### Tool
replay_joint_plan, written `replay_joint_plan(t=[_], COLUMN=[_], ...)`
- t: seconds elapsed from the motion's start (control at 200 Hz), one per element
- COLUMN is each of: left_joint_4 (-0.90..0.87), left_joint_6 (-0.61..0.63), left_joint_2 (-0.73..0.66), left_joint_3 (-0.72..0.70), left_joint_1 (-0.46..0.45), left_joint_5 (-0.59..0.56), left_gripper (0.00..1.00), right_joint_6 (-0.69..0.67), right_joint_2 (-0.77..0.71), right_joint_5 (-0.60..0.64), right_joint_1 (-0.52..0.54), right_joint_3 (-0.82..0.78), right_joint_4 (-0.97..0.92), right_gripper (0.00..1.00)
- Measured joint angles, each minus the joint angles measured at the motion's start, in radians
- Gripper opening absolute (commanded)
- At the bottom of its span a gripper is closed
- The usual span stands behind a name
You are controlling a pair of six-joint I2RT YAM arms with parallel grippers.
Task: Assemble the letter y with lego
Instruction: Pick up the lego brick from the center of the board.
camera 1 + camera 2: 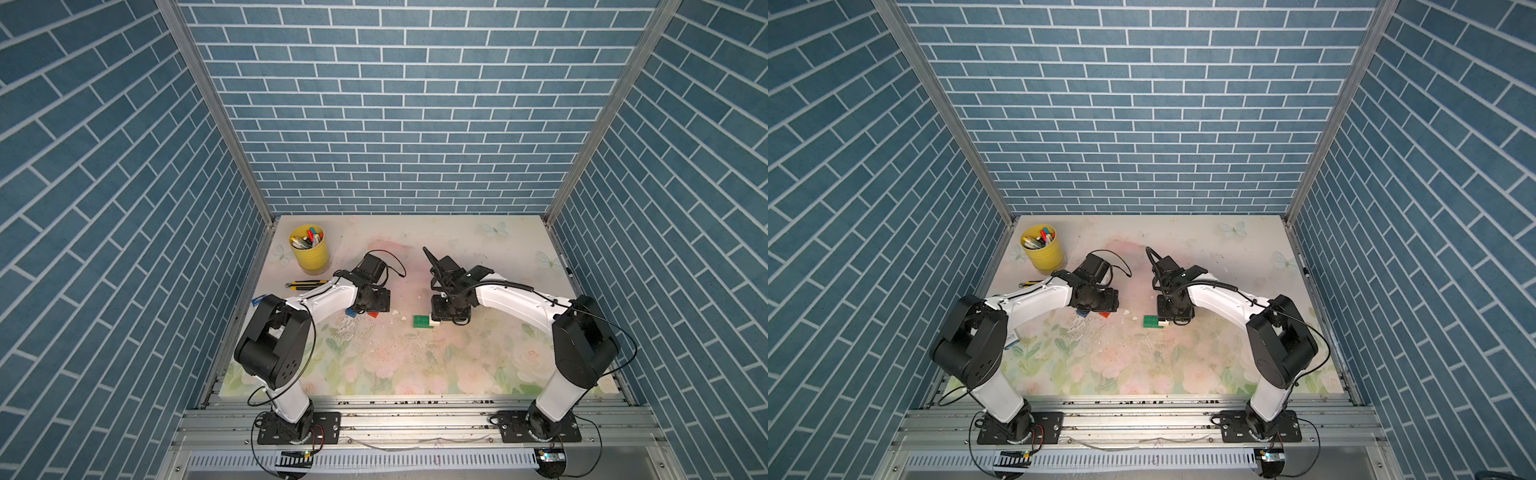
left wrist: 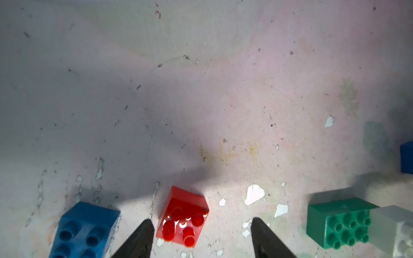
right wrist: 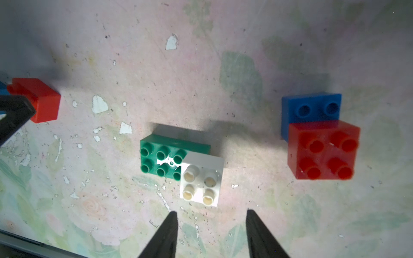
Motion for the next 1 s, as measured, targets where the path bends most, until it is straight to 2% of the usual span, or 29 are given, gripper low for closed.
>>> replay_joint_plan(t=[0.435,0.77,0.855,1.0], left_joint_4=[-0.016,-0.037,-0.046,-0.054], left_joint_6=[0.012,0.012,0.014,0.016], left_joint_2=[0.021,0.023,0.029,0.054], left_joint_3=[0.003,0.004,0.004,0.006], left_joint_1=[0.002,-0.006,-0.009,-0.015], left_joint_5=[0.005,-0.004,-0.018,-0.034], left_gripper=[0.54,0.51,0.45,0.42], right_joint_6=[-0.01,-0.01,-0.01,-0.01], right_joint_2=[-0.014,-0.016,-0.016,-0.016], right_joint_5=[0.002,0.016,0.018,0.021], right_joint_1=[-0.002,-0.003,-0.003,-0.004], right_joint_3=[-0.008,-0.011,-0.011,-0.012], right_joint_4=[0.009,0.01,0.011,0.011], right_gripper=[0.5,0.49,0.49,0.49])
